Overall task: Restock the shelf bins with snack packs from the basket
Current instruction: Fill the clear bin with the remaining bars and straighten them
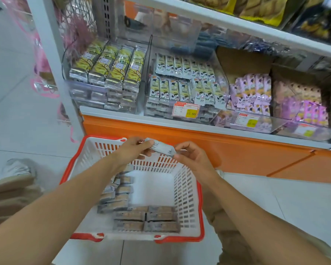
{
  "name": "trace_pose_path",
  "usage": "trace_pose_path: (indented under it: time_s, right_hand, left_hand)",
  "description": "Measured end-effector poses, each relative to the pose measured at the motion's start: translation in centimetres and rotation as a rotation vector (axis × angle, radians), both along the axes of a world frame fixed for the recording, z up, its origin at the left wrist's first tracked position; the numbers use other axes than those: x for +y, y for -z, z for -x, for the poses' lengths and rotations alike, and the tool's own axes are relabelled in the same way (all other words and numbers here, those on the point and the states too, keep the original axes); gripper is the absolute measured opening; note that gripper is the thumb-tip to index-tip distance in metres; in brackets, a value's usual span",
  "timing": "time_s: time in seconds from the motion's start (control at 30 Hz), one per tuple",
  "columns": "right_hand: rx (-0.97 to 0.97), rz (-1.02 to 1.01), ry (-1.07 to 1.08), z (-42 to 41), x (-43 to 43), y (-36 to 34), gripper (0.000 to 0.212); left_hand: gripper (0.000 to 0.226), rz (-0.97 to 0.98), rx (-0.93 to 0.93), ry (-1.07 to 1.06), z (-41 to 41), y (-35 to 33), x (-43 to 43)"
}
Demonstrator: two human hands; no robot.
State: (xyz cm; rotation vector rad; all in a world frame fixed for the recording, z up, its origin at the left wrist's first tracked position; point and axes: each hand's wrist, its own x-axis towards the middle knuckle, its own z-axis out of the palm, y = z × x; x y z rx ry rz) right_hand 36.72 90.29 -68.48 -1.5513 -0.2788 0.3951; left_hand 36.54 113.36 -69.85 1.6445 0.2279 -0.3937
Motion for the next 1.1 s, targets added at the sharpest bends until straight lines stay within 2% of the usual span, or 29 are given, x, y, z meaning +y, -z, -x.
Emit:
trace_pose_path:
  time_s: [0.1,0.23,0.33,0.4,0.5,0.6,0.7,0.77,0.93,1.1]
  right_hand:
    - [0.006,0.048,-0.017,0.6,0.0,-1.6,0.029]
    - [-0.131,0.200,0.002,0.6,0.5,-3.4,0.018]
    - [-0.228,0.273,0.018,0.3,0.9,-4.4,0.015]
    - [-0.297,0.311,0.077,-0.2,1.1,-5.3,0.013]
    - [-0.371,0.296,0.192,-1.3,1.4,-7.2,0.016]
    - [-0.455,0.322,0.331,-3.2,1.7,-9.3,0.018]
    - [-0.526,0.363,0.464,-5.7,2.5,-11.0,0.013]
    - [-0.560,0.468,0.510,-7.4,3.1,-11.6,0.008]
    - [-0.644,0.686,0.549,-11.2,4.4,-10.7,0.008]
    - [-0.700,0.924,0.557,-13.3,4.4,-8.6,0.021]
  left_hand:
    - [0.032,-0.036,-0.117,0.038,0.3,-1.6,0.3]
    - [0.024,0.013,-0.214,0.046,0.4,-3.6,0.2]
    - [0.030,-0.048,-0.335,0.065,0.3,-4.7,0.1]
    - [0.041,-0.193,-0.479,0.048,-0.1,-5.0,0.0]
    - [0.055,-0.623,-0.750,-0.031,-1.1,-5.5,0.7]
    - [0.063,-0.947,-0.920,0.089,-1.8,-5.4,1.2]
    - [0.074,-1.197,-0.874,0.204,-2.3,-5.0,1.0]
    - [0.078,-1.308,-0.840,0.212,-2.6,-4.8,0.8]
    - [0.081,-1.363,-0.856,0.161,-2.9,-4.8,0.4]
    - [0.078,-1.411,-0.833,0.187,-2.8,-4.8,0.2]
